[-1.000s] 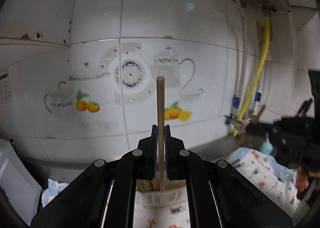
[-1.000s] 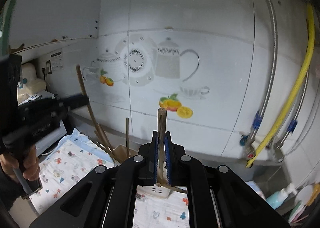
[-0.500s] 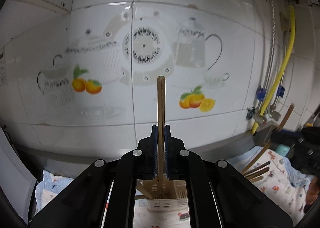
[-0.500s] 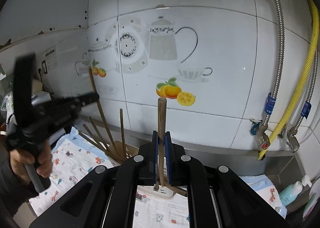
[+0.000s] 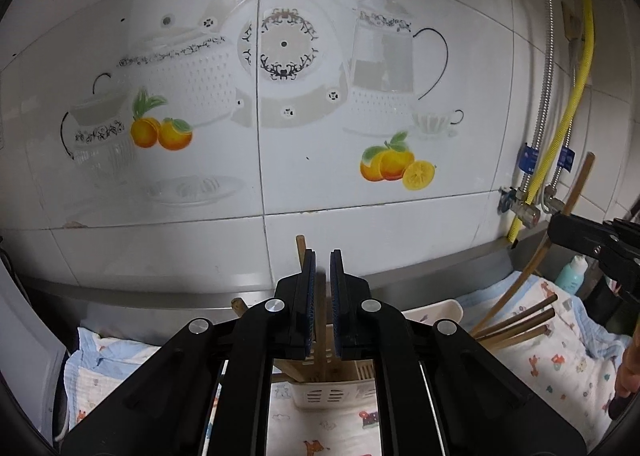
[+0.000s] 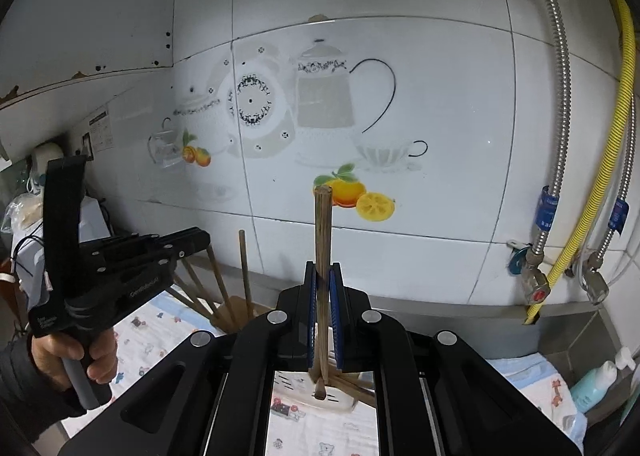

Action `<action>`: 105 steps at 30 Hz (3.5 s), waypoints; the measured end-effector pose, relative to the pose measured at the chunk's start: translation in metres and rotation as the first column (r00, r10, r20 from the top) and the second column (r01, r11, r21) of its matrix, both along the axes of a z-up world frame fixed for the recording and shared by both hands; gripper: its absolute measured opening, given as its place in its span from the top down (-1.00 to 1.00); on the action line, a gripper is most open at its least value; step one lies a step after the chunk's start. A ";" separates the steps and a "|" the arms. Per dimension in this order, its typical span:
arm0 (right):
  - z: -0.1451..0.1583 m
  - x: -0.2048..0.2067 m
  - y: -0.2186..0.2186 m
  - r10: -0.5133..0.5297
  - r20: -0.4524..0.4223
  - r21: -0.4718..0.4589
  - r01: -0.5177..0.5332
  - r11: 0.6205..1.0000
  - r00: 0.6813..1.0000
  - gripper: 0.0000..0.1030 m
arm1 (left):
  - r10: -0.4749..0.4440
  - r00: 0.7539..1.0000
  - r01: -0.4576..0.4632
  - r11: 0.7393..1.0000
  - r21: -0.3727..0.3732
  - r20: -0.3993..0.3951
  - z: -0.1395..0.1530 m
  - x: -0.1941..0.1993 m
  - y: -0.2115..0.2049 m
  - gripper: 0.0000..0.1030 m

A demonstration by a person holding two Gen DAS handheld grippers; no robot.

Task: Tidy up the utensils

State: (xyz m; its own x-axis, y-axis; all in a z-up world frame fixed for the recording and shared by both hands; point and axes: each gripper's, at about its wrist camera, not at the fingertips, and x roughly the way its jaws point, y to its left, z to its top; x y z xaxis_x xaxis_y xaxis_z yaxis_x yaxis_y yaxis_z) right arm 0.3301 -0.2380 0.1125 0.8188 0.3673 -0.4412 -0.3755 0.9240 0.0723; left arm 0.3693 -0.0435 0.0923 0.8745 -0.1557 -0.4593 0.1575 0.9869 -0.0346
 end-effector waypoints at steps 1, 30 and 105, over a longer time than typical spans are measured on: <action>0.000 0.001 0.001 0.002 -0.002 0.000 -0.002 1.000 1.000 0.87 | -0.002 1.000 0.002 1.000 0.000 -0.001 0.000 0.000 0.000 0.87; -0.026 -0.023 -0.004 -0.037 -0.079 -0.045 0.033 0.998 0.996 0.38 | 0.017 0.997 -0.017 1.000 0.003 0.069 0.014 -0.078 0.022 -0.40; -0.103 -0.262 0.007 -0.203 -0.130 -0.114 0.188 0.975 0.971 -0.76 | 0.057 0.996 -0.057 0.998 -0.004 -0.070 -0.087 -0.296 0.075 -0.90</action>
State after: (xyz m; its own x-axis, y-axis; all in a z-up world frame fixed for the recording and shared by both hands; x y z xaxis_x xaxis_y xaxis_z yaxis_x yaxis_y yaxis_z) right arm 0.0682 -0.2307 0.0096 0.7976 0.1544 -0.5830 -0.1797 0.9836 0.0147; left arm 0.0730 0.0312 0.0053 0.8482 -0.1094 -0.5183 0.0979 0.9940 -0.0496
